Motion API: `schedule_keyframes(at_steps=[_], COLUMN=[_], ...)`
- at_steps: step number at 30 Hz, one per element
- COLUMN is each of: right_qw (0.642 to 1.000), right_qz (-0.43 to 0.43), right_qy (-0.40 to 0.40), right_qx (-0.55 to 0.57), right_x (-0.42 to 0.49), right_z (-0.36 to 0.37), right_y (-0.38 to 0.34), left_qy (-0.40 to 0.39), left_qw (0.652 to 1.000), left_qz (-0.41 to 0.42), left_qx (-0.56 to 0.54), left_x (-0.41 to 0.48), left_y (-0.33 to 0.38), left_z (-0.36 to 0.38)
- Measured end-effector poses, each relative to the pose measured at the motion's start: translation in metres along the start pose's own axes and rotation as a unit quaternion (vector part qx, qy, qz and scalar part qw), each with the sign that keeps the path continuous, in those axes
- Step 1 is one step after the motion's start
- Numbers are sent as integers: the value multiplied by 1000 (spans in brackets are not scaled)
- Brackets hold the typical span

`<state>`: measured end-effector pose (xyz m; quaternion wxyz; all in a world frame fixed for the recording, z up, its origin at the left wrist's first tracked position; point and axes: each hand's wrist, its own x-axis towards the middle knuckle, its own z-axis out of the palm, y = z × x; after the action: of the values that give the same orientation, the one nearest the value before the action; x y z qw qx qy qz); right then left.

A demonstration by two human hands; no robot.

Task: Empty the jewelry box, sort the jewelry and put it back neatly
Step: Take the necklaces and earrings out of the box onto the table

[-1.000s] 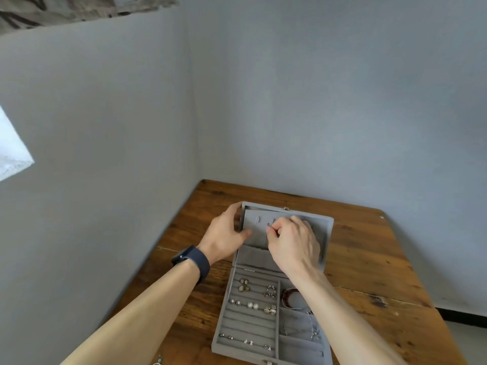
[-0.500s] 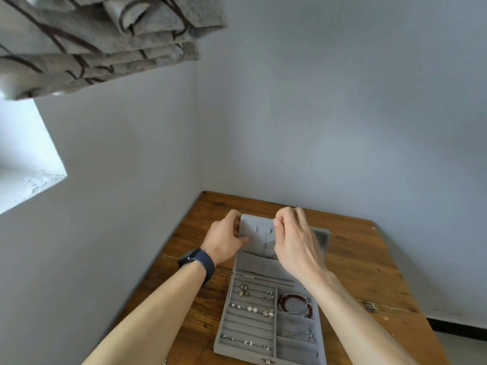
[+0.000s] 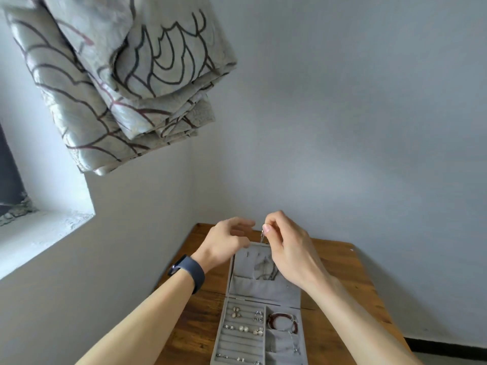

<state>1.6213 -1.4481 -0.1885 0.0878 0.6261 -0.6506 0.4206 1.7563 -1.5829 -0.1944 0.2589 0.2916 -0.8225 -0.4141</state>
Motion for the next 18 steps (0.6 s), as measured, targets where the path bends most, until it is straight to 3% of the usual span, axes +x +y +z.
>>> schedule_keyframes(at_steps=[5, 9, 18], right_qw=[1000, 999, 979], right_qz=[-5, 10, 121], right_qy=[-9, -36, -28], right_qx=[0, 15, 160], right_x=[-7, -29, -142], right_z=[-27, -45, -40], right_y=[-24, -41, -57], left_qy=[-49, -16, -66], left_qw=[996, 995, 995], left_qz=[65, 96, 29], left_qx=[-30, 19, -67], left_x=[-40, -72, -151], left_y=[47, 62, 57], left_z=[-15, -11, 27])
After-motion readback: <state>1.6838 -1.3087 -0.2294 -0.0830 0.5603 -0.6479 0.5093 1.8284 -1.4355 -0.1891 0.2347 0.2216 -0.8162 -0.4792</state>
